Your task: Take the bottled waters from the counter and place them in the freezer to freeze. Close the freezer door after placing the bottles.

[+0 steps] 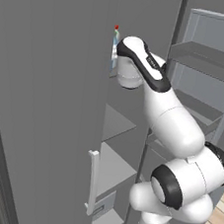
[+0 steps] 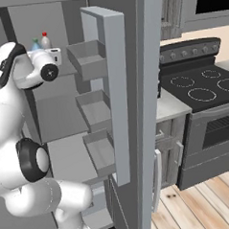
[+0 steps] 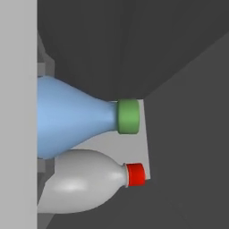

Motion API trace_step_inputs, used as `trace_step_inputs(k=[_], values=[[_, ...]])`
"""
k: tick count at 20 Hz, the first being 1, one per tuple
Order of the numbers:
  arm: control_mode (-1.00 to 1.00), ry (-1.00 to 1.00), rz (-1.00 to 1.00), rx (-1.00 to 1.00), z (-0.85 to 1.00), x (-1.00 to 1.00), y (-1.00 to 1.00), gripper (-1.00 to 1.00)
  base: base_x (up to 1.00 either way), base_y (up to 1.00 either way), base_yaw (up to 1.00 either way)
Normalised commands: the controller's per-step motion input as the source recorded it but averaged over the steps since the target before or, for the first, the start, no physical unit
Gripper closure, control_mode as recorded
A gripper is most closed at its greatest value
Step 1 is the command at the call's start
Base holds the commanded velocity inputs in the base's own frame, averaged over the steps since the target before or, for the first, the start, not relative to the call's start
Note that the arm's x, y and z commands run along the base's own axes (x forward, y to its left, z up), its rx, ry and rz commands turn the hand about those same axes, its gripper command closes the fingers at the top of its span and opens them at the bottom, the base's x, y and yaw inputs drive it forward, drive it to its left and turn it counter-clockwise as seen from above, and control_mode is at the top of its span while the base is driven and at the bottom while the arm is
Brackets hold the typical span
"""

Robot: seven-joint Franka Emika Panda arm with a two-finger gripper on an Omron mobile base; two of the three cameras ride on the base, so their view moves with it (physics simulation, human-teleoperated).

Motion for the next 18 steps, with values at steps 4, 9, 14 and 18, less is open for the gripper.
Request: trace_step_inputs(k=[4, 9, 14, 18], values=[[-1.0, 0.0, 0.0, 0.0, 0.0, 0.0, 0.0, -1.0, 0.0, 0.0, 0.0], [-1.0, 0.0, 0.0, 0.0, 0.0, 0.0, 0.0, -1.0, 0.0, 0.0, 0.0], [-1.0, 0.0, 0.0, 0.0, 0.0, 0.0, 0.0, -1.0, 0.0, 0.0, 0.0], [-1.0, 0.0, 0.0, 0.0, 0.0, -0.23, 0.0, -1.0, 0.0, 0.0, 0.0]])
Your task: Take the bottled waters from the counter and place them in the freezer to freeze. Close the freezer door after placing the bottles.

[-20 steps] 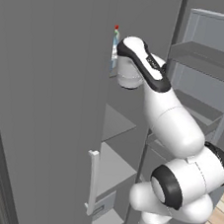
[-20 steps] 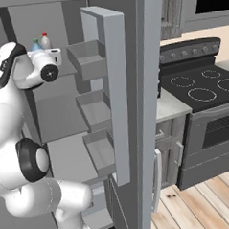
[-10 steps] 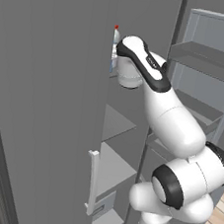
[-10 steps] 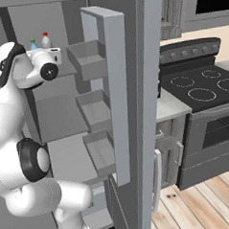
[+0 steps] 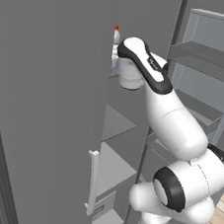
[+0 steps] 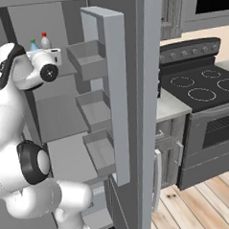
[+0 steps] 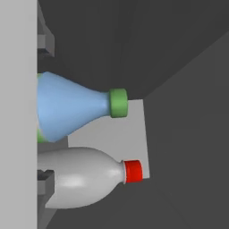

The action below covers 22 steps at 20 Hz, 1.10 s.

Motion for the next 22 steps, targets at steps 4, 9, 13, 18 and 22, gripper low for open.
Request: trace_step_inputs(k=[4, 9, 13, 18, 22], values=[[-1.0, -0.04, 0.0, 0.0, 0.0, -0.48, 0.0, -1.0, 0.0, 0.0, 0.0], [-1.0, -0.06, 0.0, 0.0, 0.05, -0.54, -0.02, -1.0, 0.0, 0.0, 0.0], [-1.0, -0.09, 0.0, 0.0, 0.14, -0.65, -0.02, -1.0, 0.0, 0.0, 0.0], [-1.0, -0.13, -0.04, 0.02, 0.3, -0.95, 0.0, -1.0, 0.0, 0.0, 0.0], [-1.0, -0.1, -0.16, 0.13, 0.43, -1.0, -0.01, -1.0, 0.0, 0.0, 0.0]])
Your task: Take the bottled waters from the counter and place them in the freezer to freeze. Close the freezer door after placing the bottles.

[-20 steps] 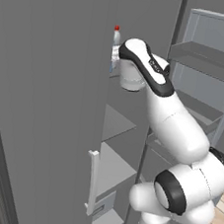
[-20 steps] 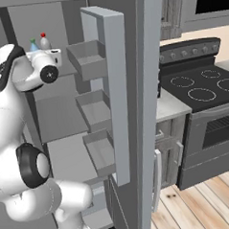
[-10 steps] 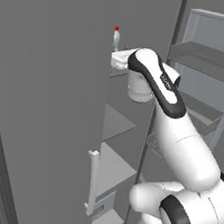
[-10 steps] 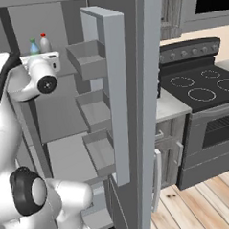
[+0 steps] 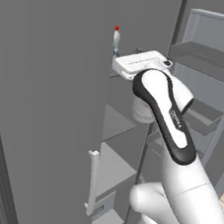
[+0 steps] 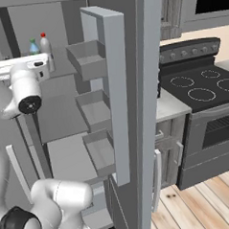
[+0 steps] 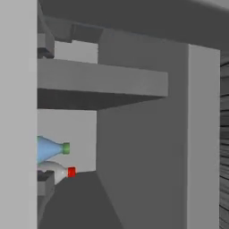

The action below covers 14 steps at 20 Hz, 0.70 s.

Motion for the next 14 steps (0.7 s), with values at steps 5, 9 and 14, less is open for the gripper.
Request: trace_step_inputs(k=[5, 9, 14], values=[[-1.0, 0.01, -0.28, 0.25, 0.65, -1.0, -0.04, -1.0, 0.0, 0.0, 0.0], [-1.0, 0.39, -0.34, 0.32, 0.63, -1.0, -0.08, -1.0, 0.0, 0.0, 0.0], [-1.0, 0.62, -0.32, 0.32, 0.33, -1.0, -0.02, -1.0, 0.0, 0.0, 0.0]])
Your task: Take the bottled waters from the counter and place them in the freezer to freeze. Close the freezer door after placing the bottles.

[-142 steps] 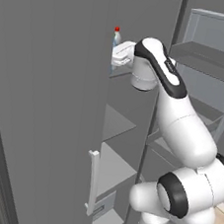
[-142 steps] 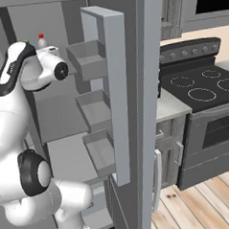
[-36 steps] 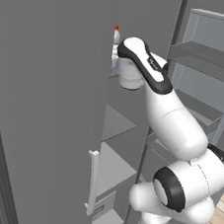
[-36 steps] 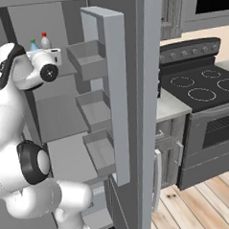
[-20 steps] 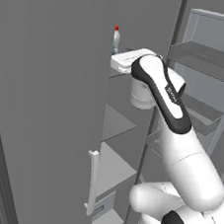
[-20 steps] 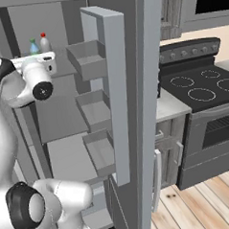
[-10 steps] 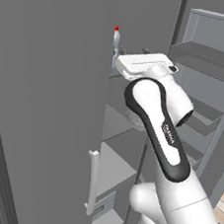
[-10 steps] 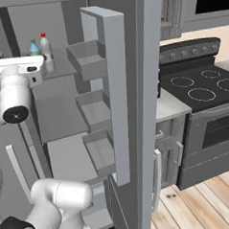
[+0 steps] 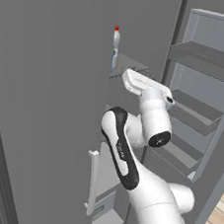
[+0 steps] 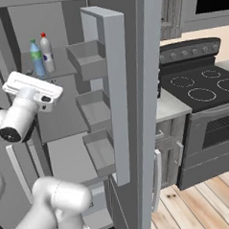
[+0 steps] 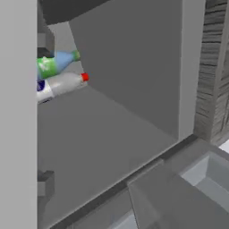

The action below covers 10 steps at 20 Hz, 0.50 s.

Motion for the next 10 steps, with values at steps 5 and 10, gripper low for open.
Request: trace_step_inputs(k=[5, 10], values=[[-1.0, 0.74, -0.23, 0.39, 0.32, -1.0, -0.06, -1.0, 0.0, 0.0, 0.0], [-1.0, 0.48, -0.17, 0.41, 0.87, -1.0, 0.0, -1.0, 0.0, 0.0, 0.0]])
